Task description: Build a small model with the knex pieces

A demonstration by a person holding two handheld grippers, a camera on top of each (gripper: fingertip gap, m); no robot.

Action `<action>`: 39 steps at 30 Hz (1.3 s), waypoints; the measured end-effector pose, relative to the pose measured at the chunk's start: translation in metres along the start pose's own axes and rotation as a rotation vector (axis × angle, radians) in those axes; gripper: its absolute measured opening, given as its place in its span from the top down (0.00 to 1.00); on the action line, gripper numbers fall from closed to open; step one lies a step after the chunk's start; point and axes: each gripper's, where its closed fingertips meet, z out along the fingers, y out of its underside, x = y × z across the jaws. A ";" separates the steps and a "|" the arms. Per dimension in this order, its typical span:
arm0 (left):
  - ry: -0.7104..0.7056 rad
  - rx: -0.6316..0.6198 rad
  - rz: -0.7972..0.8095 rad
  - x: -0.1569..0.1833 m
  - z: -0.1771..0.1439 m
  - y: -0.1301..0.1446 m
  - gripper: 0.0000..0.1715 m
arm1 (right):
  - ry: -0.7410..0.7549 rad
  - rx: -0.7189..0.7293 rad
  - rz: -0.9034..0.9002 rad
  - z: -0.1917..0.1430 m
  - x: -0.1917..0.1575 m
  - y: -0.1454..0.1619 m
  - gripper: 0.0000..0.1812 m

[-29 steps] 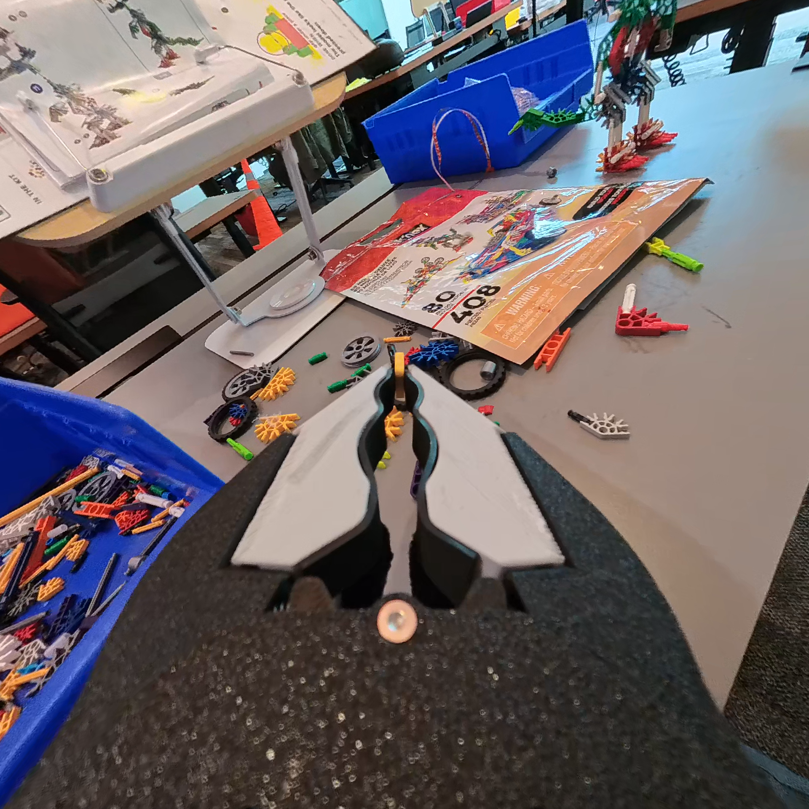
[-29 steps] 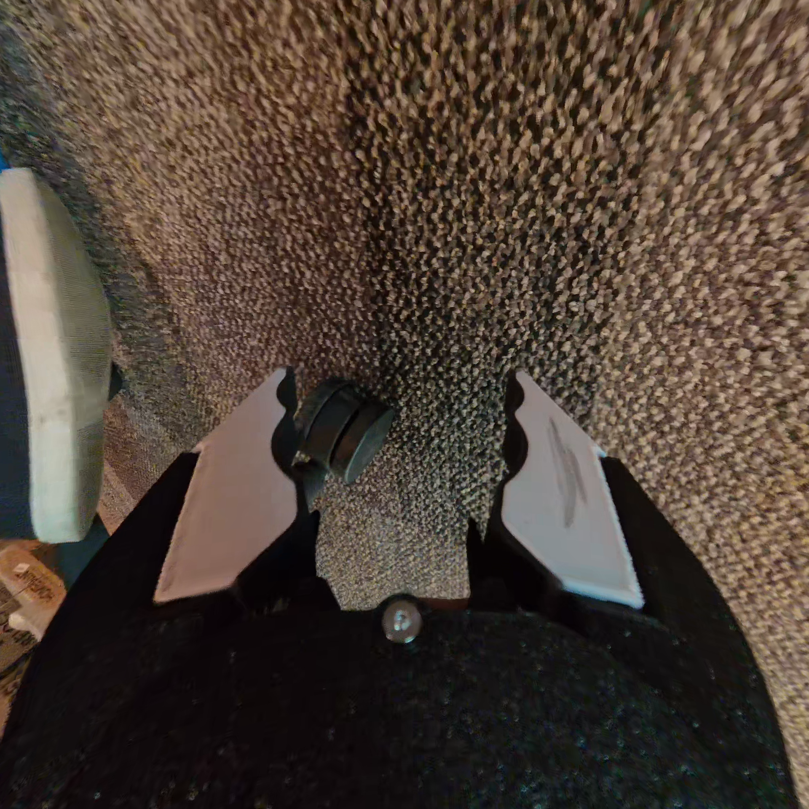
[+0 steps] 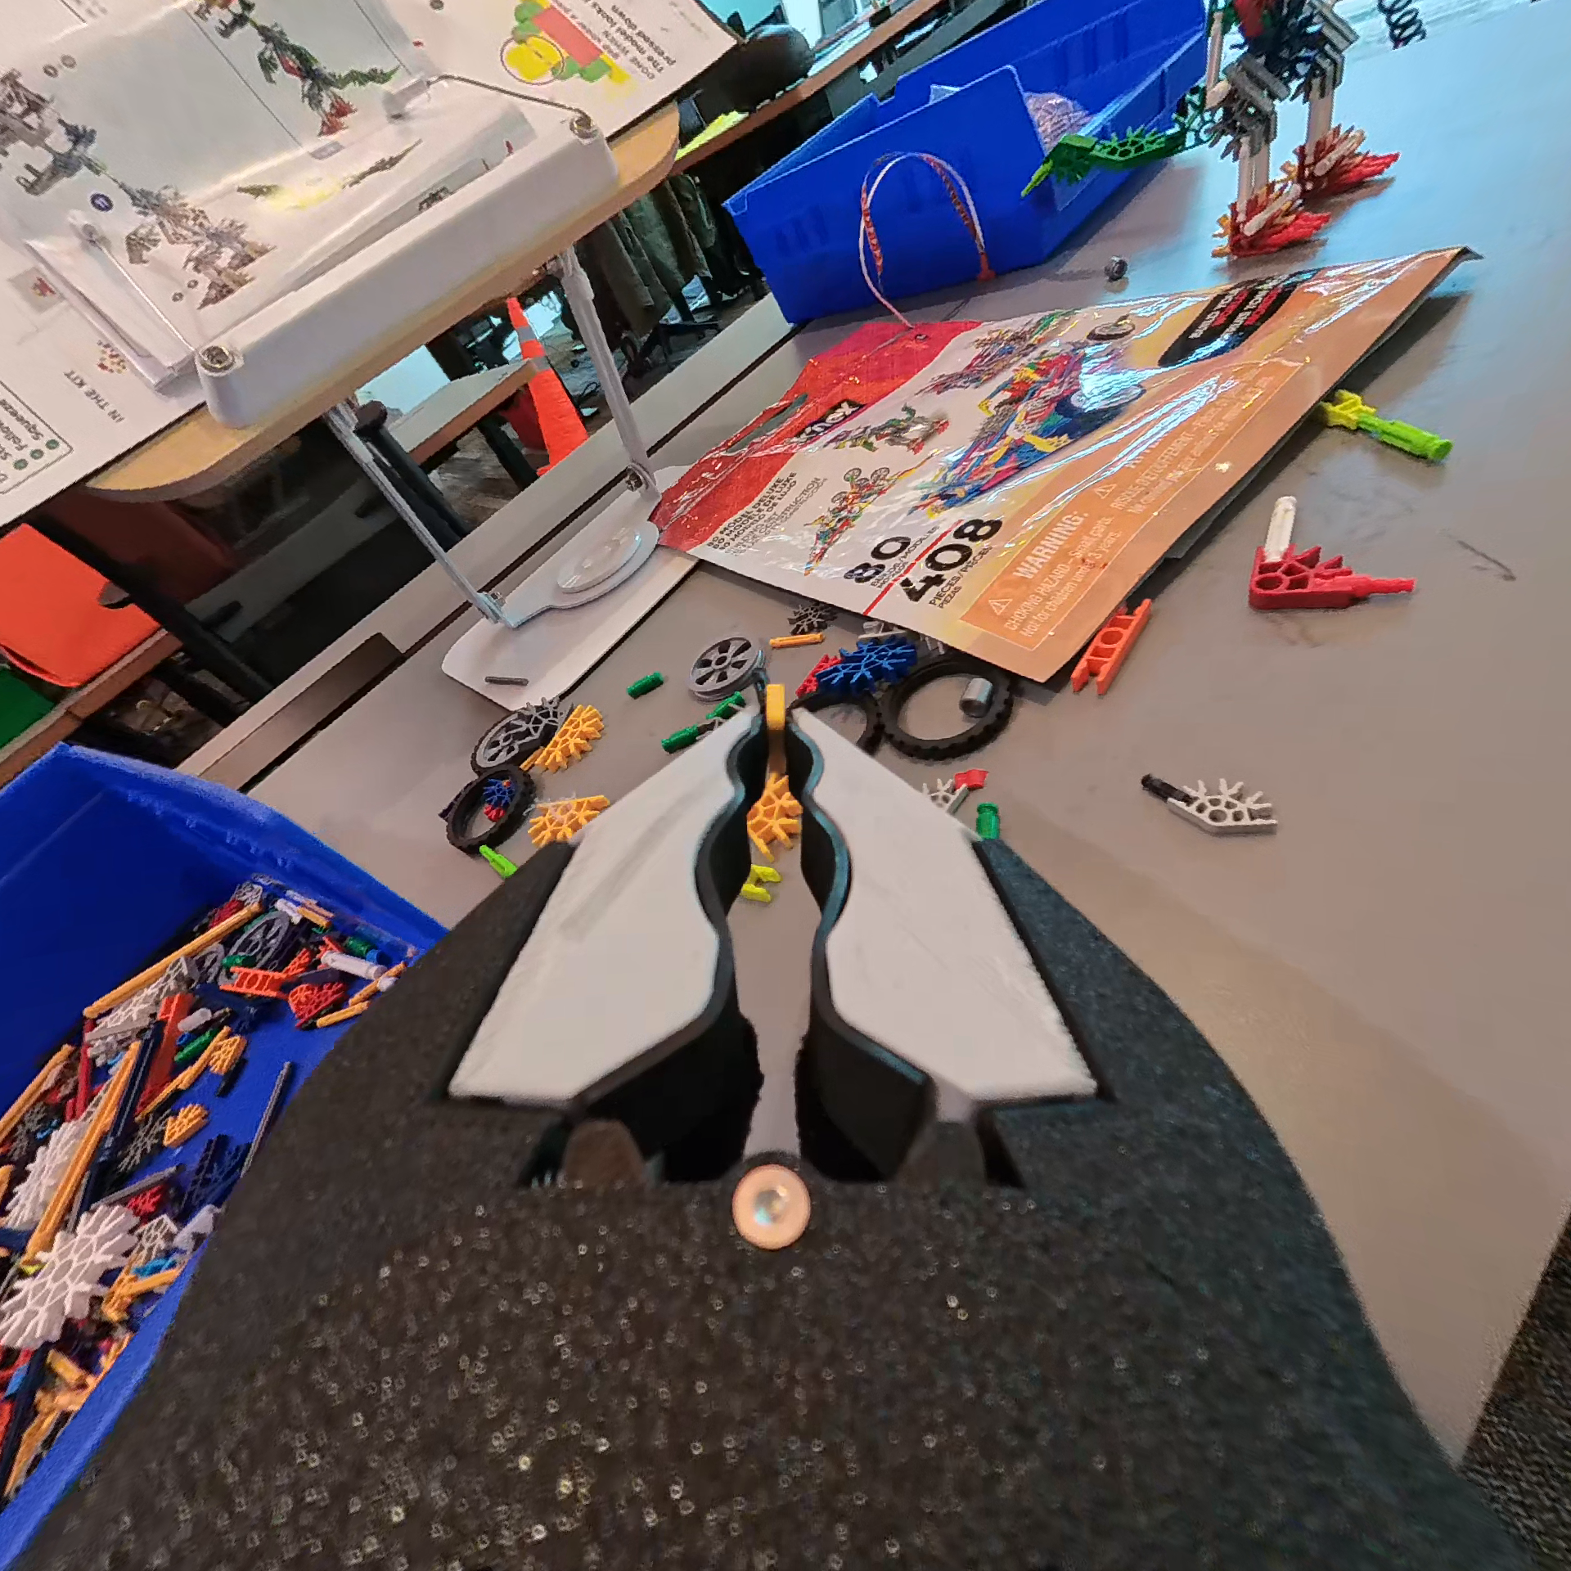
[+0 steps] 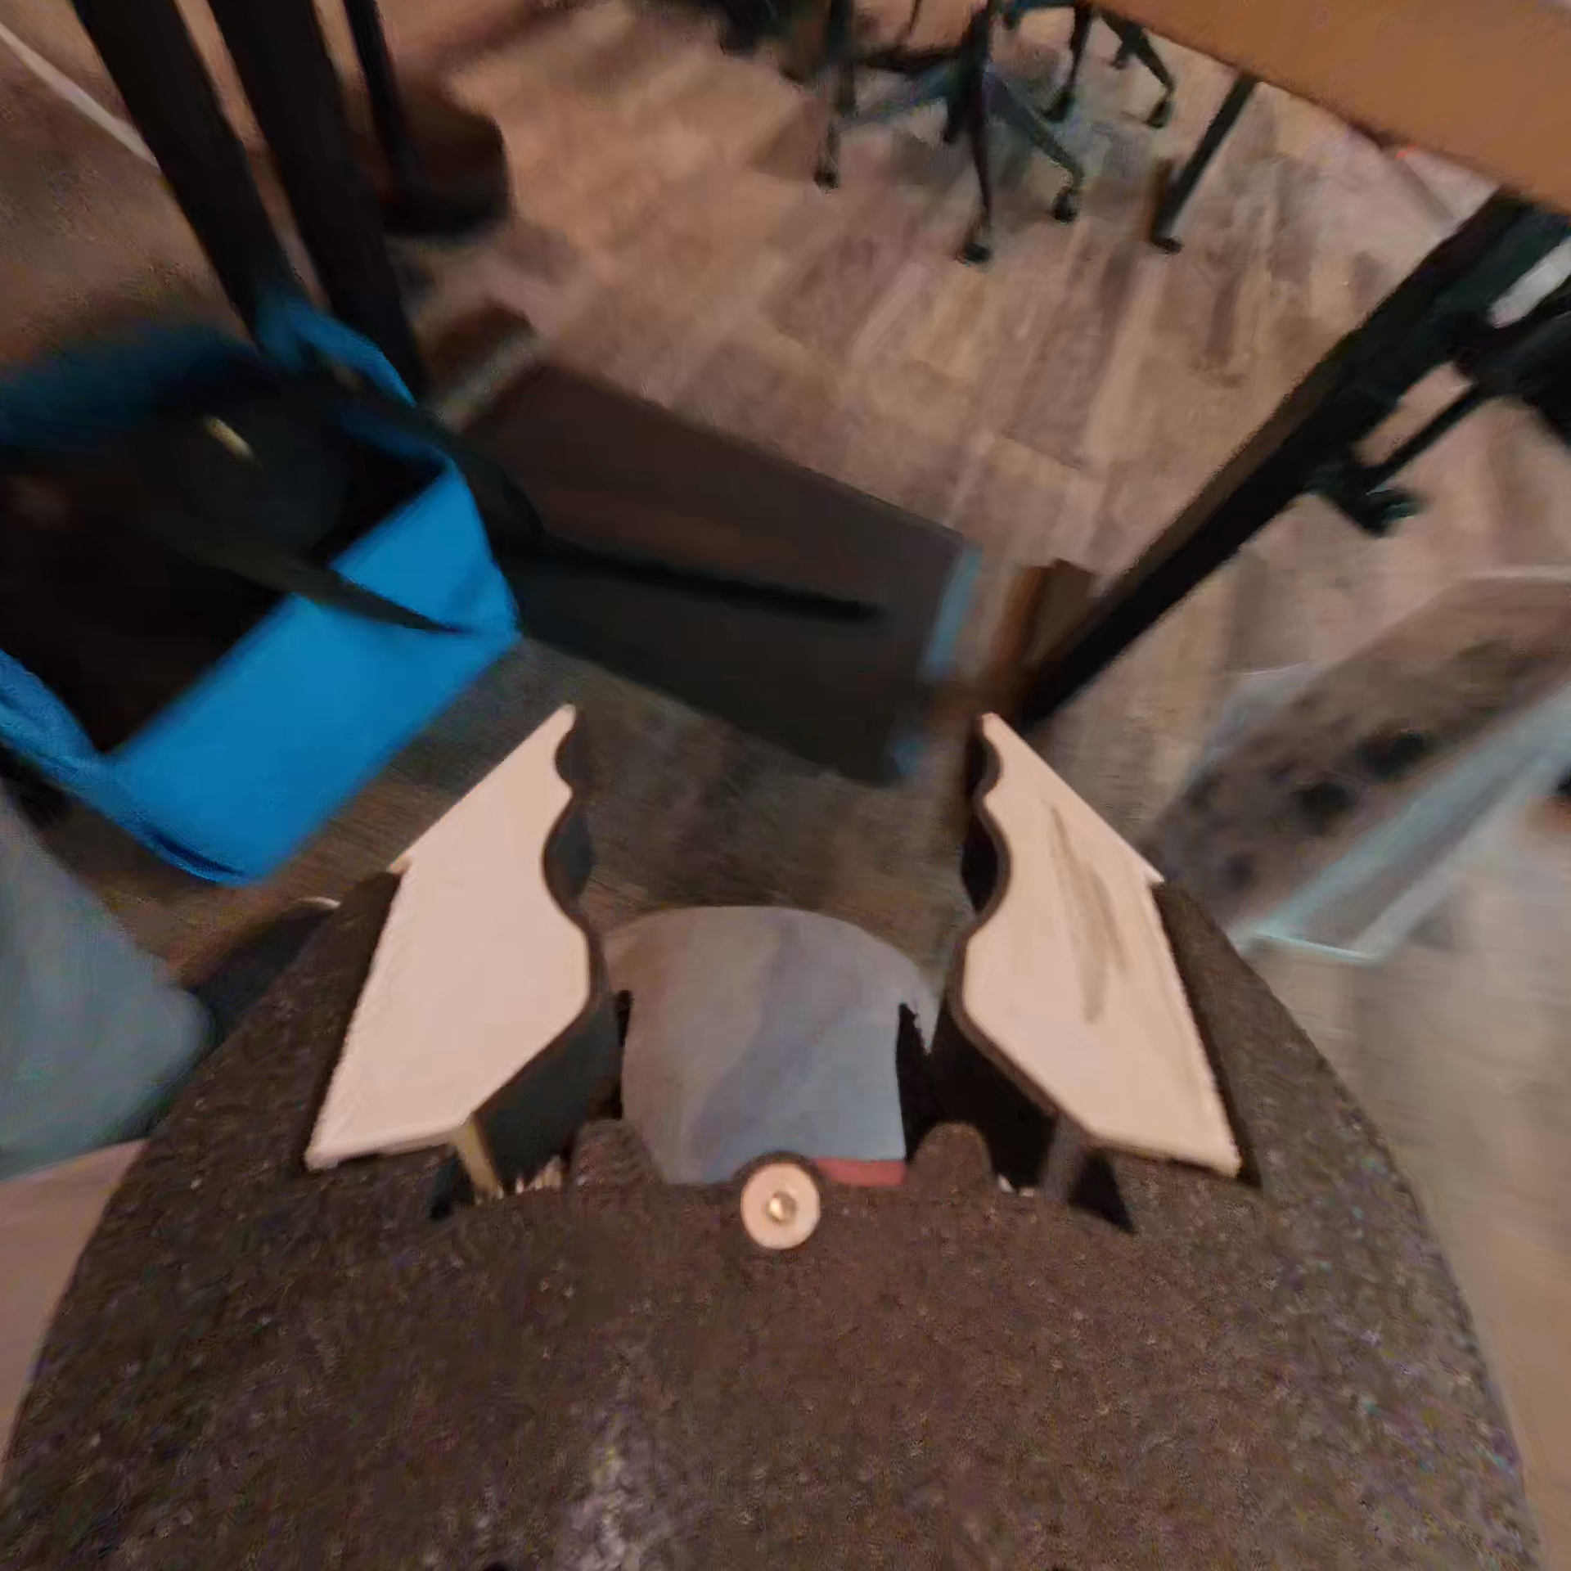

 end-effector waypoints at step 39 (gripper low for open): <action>-0.015 -0.039 0.107 0.007 0.005 0.005 1.00 | -0.293 0.106 -0.158 0.060 -0.003 -0.013 0.53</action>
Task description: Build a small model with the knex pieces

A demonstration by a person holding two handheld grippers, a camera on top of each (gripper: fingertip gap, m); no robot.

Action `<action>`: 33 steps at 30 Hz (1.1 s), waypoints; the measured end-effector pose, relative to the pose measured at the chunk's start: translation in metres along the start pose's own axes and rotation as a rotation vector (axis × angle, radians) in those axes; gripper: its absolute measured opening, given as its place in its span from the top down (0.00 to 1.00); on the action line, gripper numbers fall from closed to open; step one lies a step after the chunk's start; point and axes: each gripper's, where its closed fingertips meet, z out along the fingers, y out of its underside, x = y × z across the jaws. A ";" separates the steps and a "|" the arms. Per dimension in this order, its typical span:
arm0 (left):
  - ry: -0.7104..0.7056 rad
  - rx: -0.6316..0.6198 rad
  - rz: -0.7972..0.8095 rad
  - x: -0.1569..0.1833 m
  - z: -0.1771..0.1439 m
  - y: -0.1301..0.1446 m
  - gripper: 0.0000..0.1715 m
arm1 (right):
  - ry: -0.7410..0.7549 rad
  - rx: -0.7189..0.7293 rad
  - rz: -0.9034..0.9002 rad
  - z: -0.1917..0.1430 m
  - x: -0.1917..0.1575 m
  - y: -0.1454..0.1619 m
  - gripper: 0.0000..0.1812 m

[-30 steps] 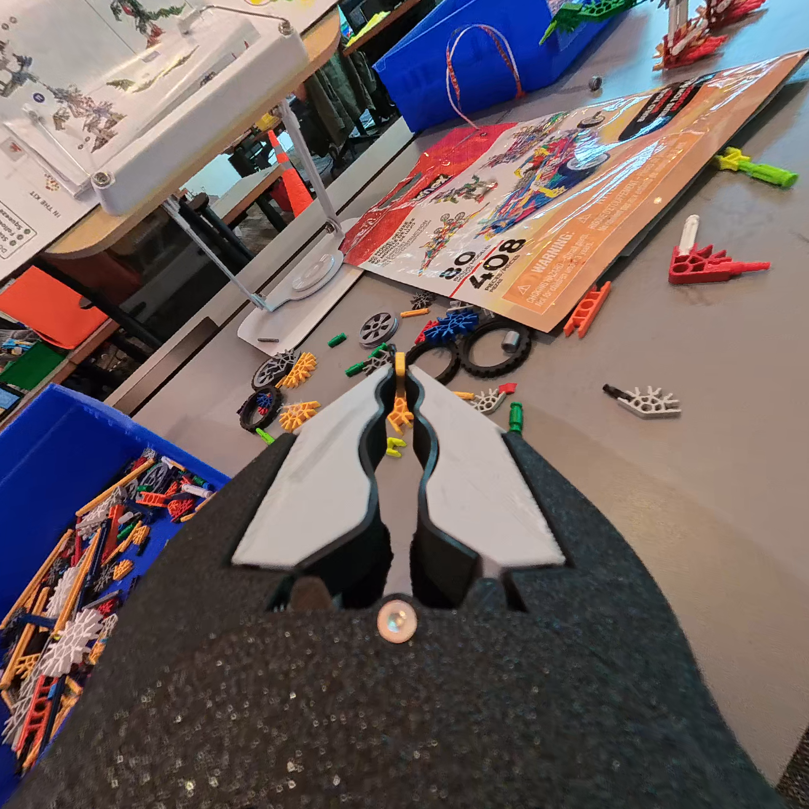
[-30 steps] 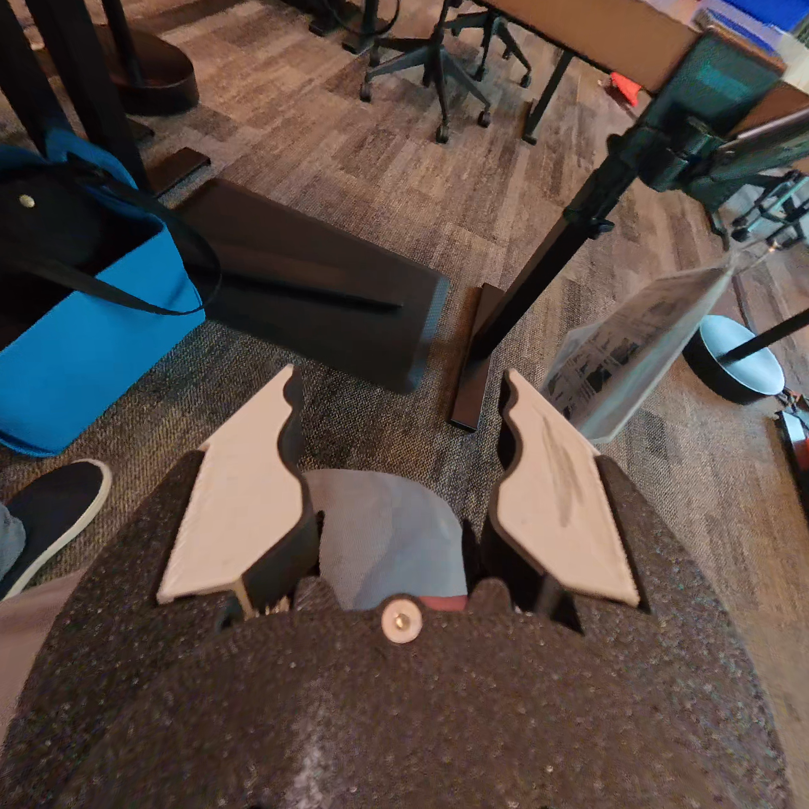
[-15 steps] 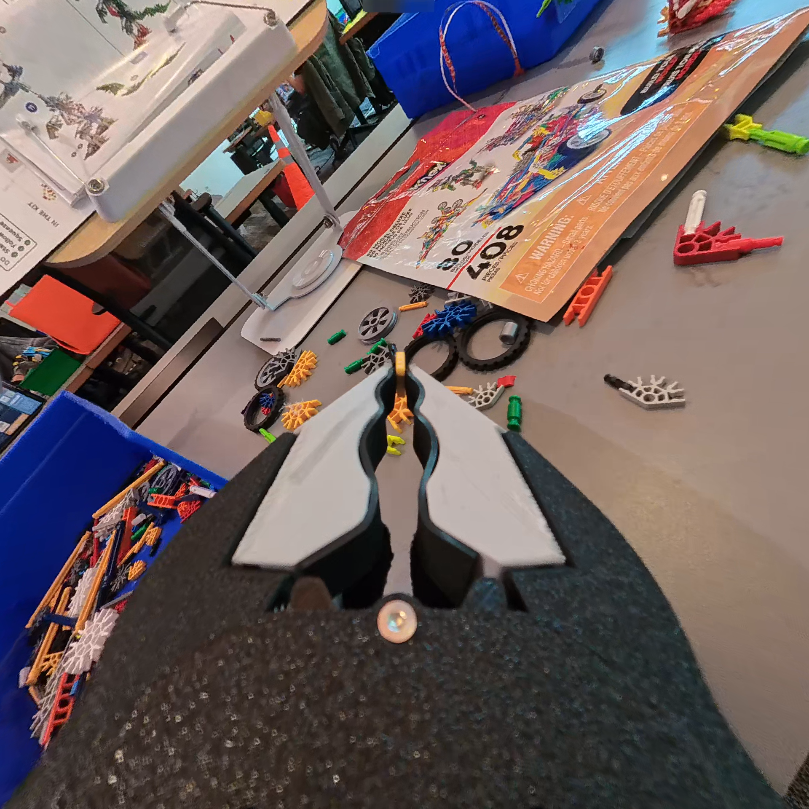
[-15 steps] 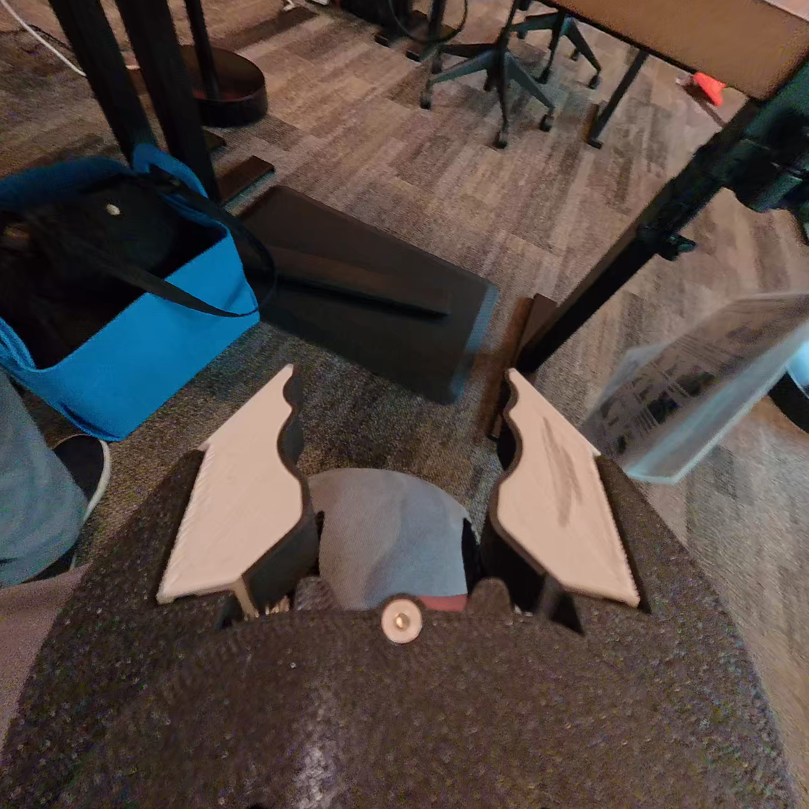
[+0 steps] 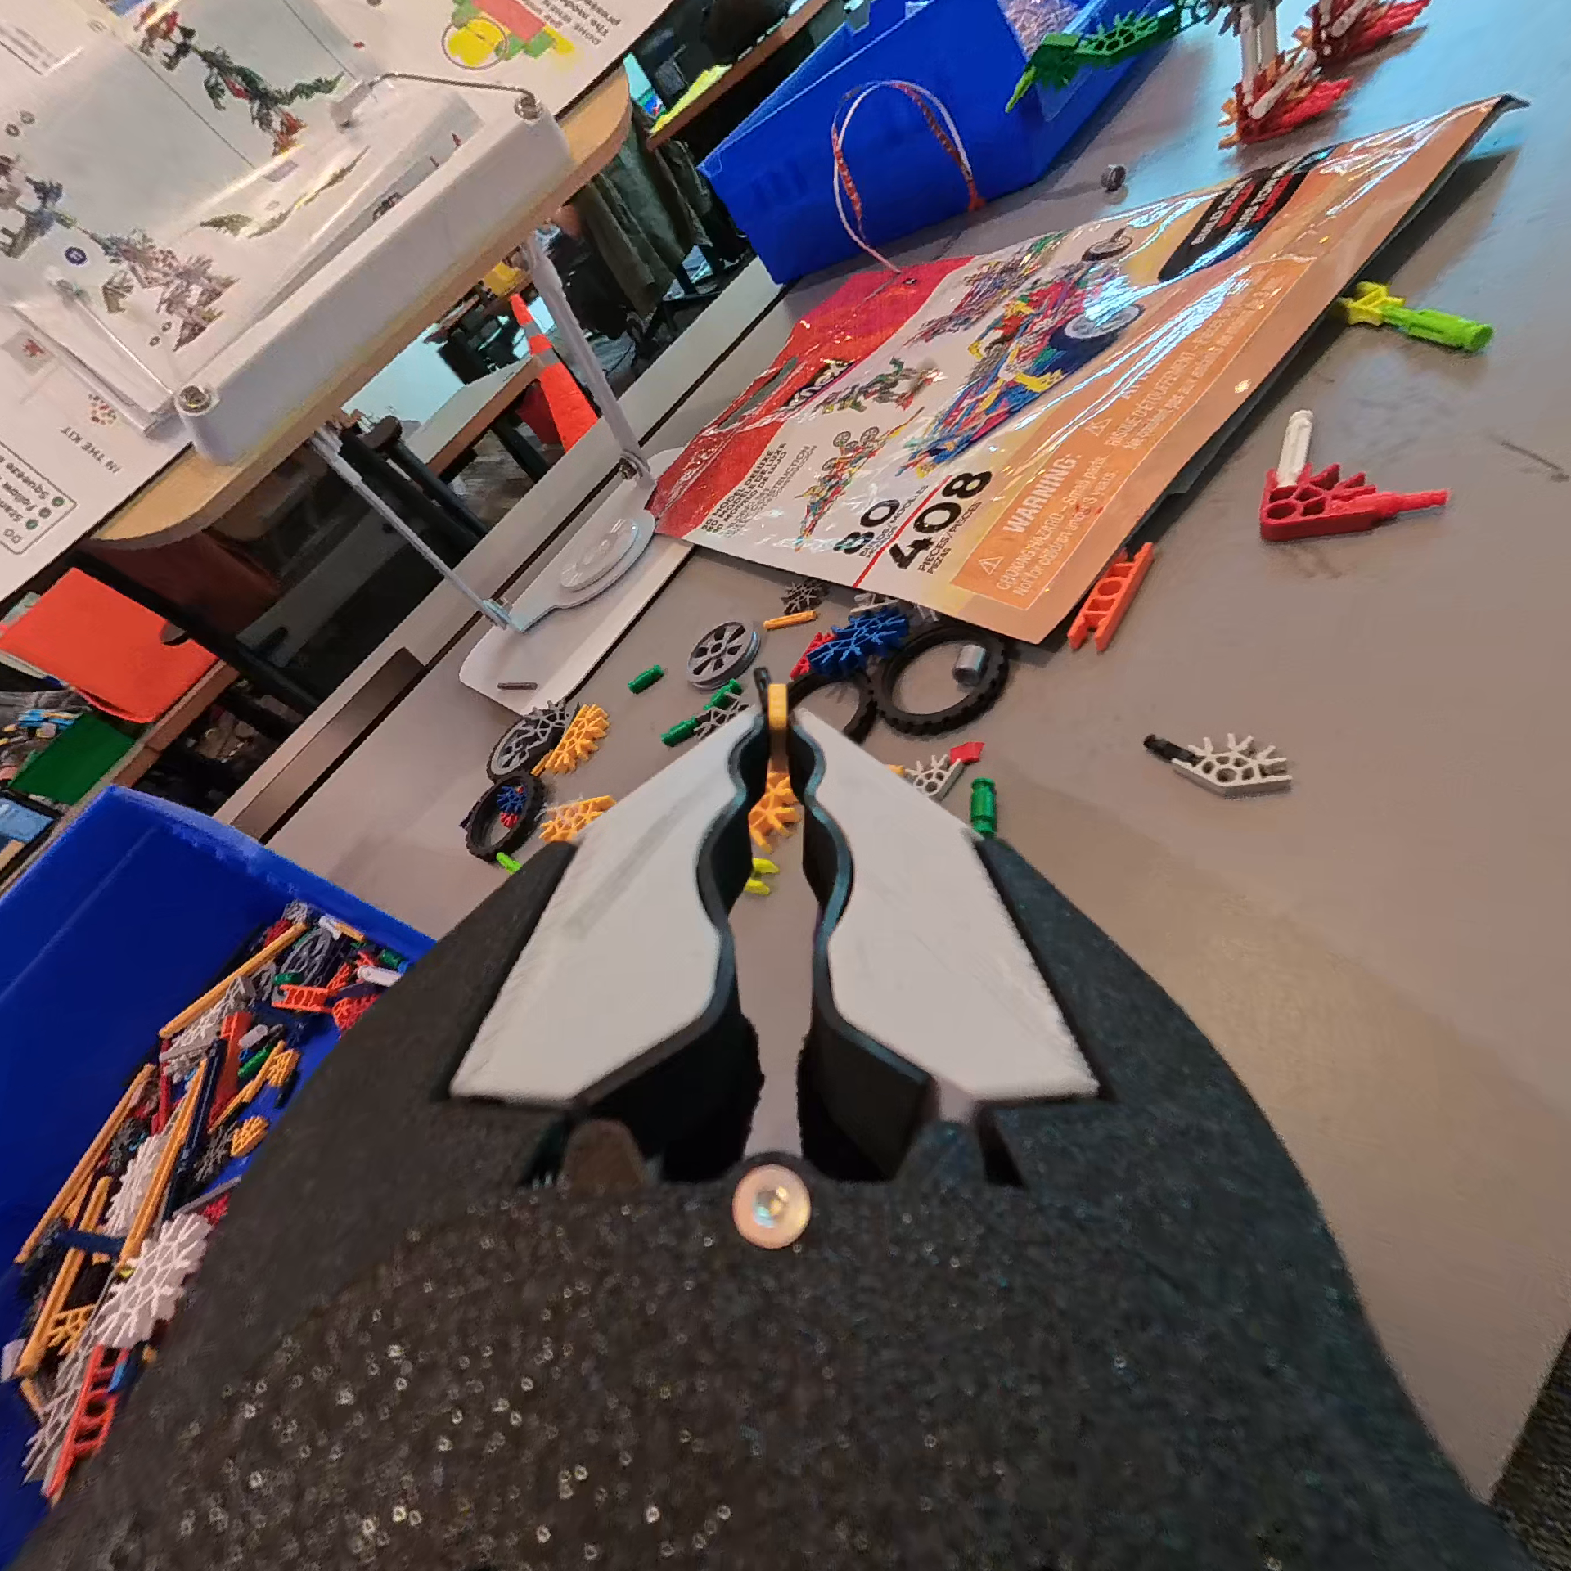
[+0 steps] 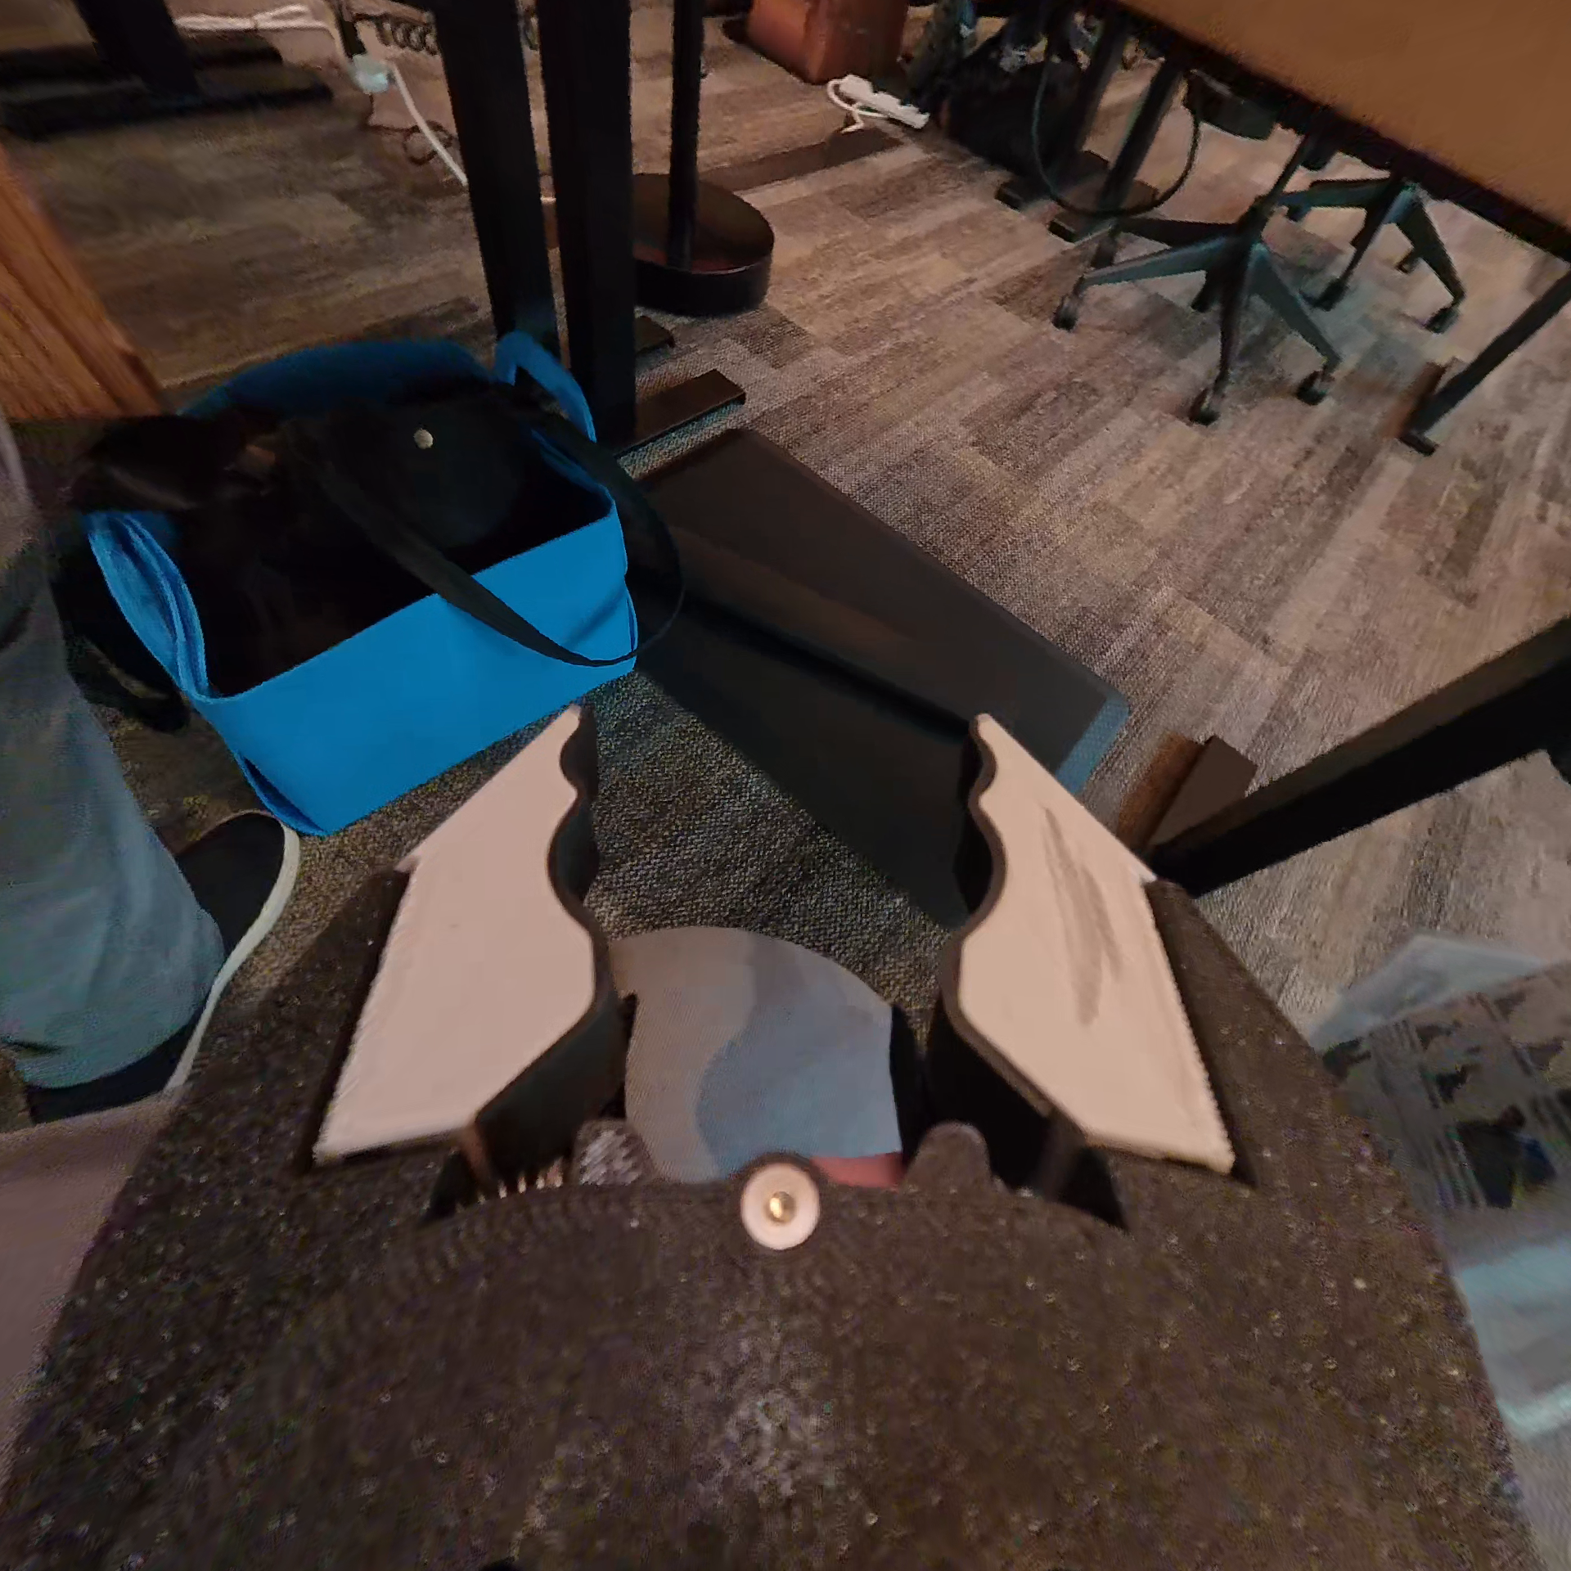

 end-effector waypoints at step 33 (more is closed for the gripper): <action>-0.721 -0.215 -0.484 0.241 -0.278 -0.035 1.00 | -0.996 0.248 -0.463 -0.026 -0.037 0.001 0.54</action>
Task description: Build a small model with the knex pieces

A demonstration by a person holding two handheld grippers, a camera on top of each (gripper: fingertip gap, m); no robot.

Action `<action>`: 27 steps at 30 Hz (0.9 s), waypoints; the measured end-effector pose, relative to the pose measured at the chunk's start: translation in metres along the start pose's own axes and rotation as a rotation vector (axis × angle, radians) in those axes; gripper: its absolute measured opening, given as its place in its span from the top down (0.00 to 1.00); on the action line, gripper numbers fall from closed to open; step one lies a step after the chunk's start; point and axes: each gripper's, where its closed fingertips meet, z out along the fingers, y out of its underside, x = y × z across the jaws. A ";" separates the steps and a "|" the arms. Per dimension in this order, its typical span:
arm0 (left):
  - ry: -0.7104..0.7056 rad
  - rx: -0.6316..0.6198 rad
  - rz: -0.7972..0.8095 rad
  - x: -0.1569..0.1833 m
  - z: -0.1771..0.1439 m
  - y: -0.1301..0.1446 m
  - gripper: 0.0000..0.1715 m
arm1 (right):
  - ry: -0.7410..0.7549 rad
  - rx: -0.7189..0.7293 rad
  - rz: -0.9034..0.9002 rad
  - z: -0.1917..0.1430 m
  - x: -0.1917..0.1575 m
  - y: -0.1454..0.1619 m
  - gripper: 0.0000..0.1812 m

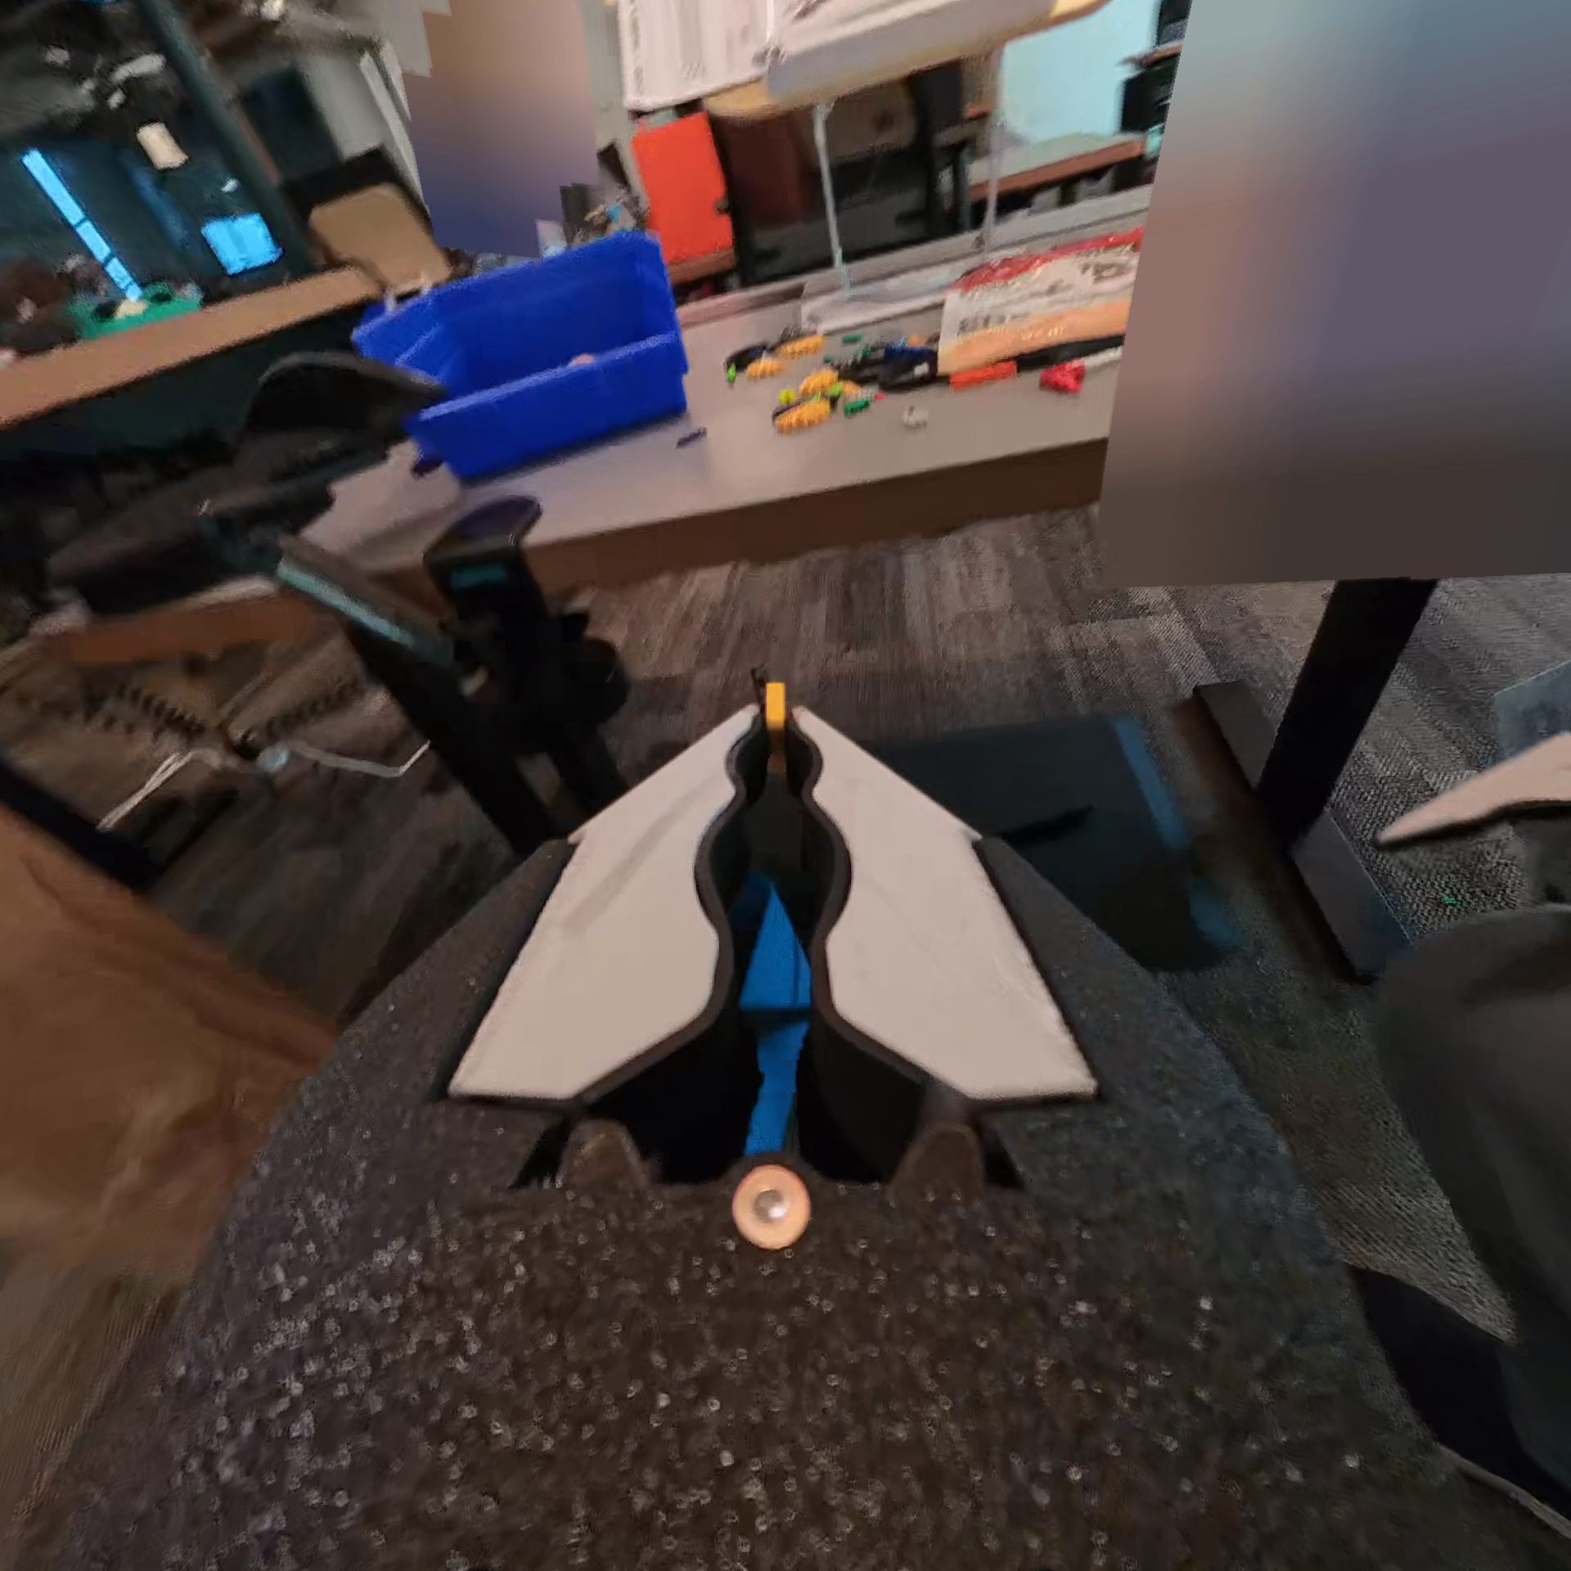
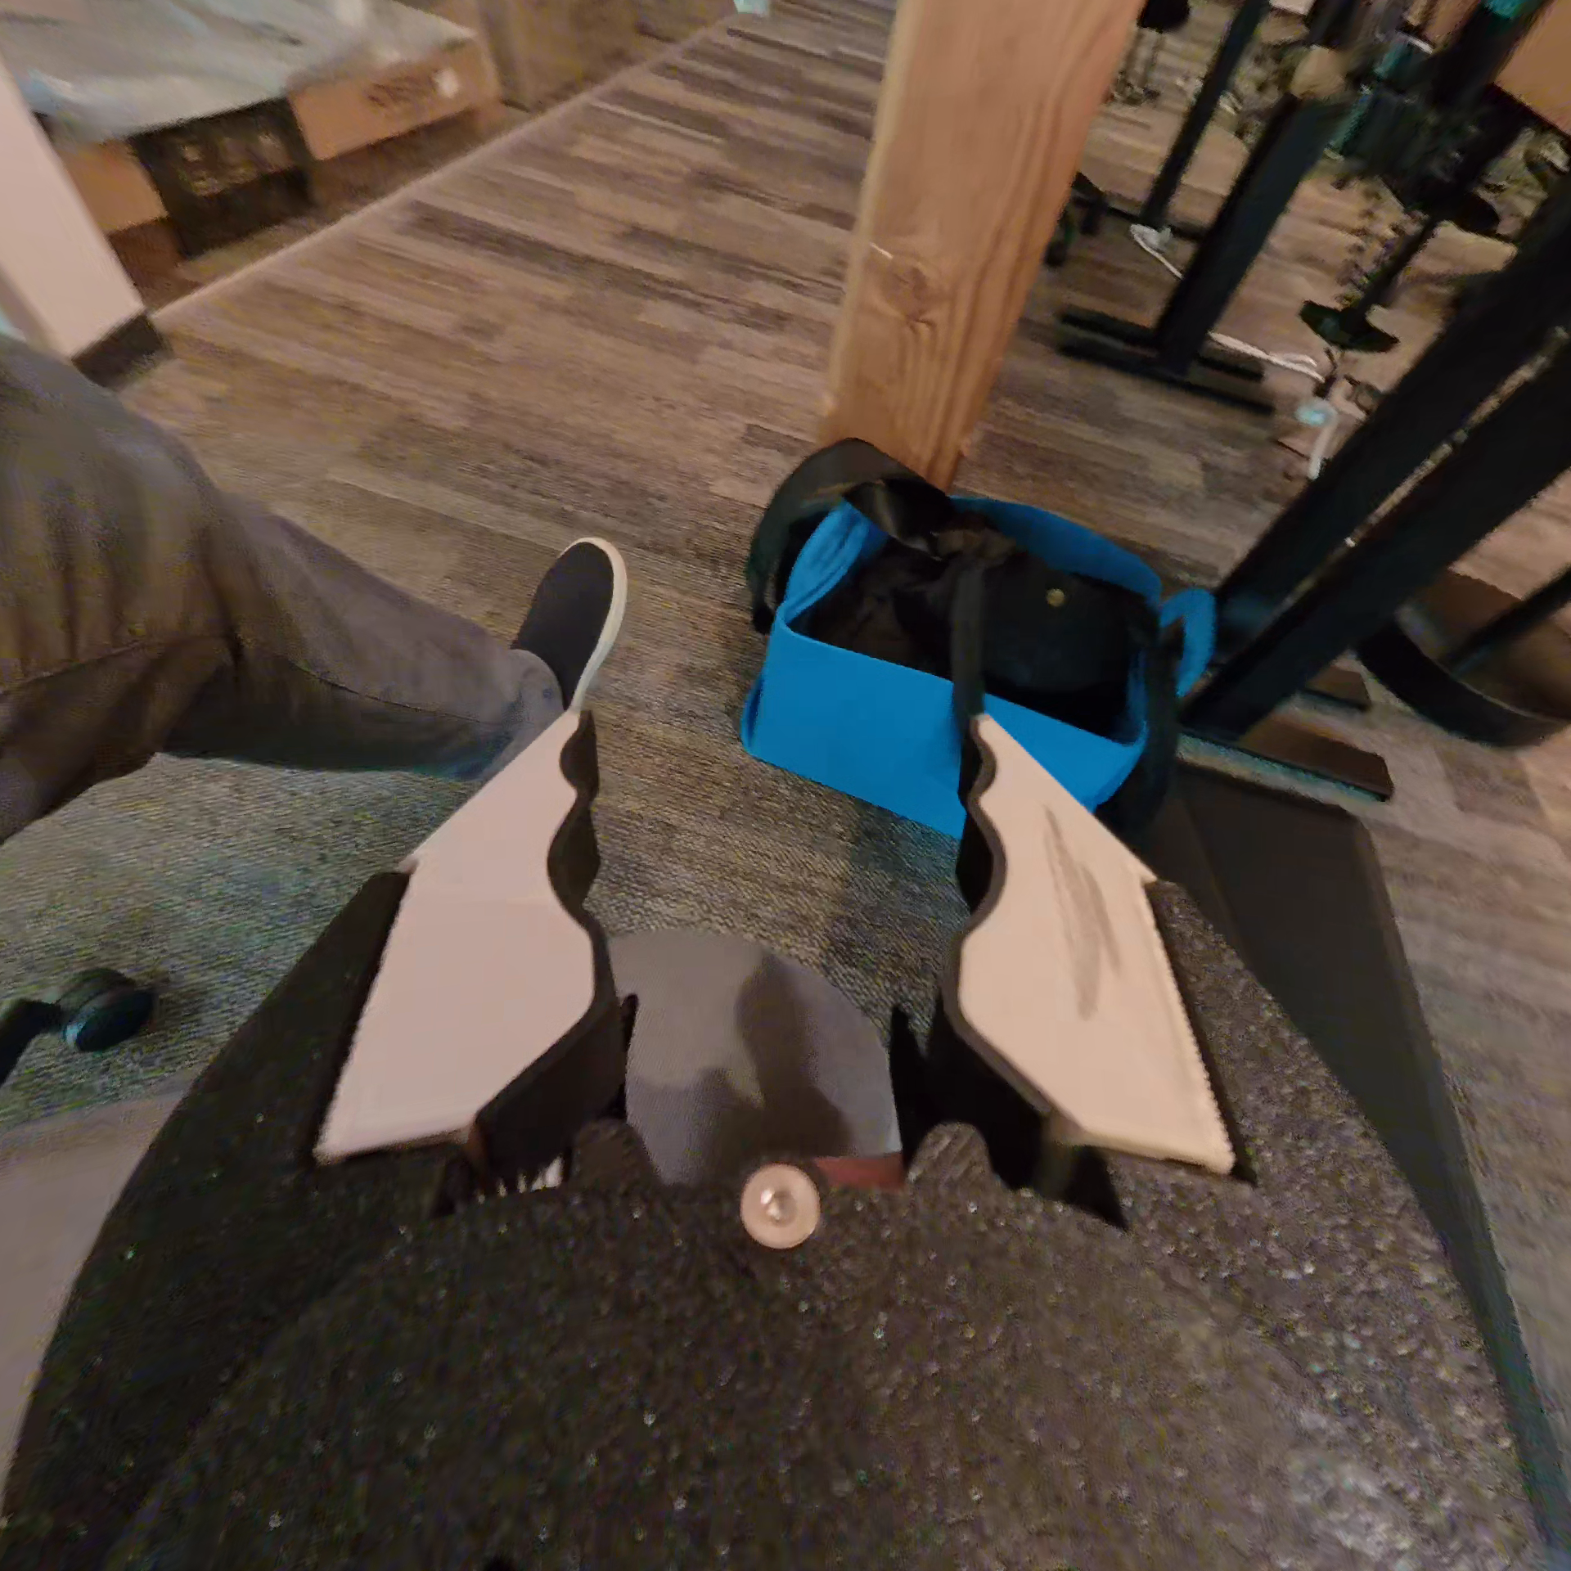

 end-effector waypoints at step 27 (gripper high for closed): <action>-0.408 -0.233 -0.303 0.165 -0.251 0.146 0.99 | -0.415 0.171 -0.050 -0.065 -0.178 -0.009 0.55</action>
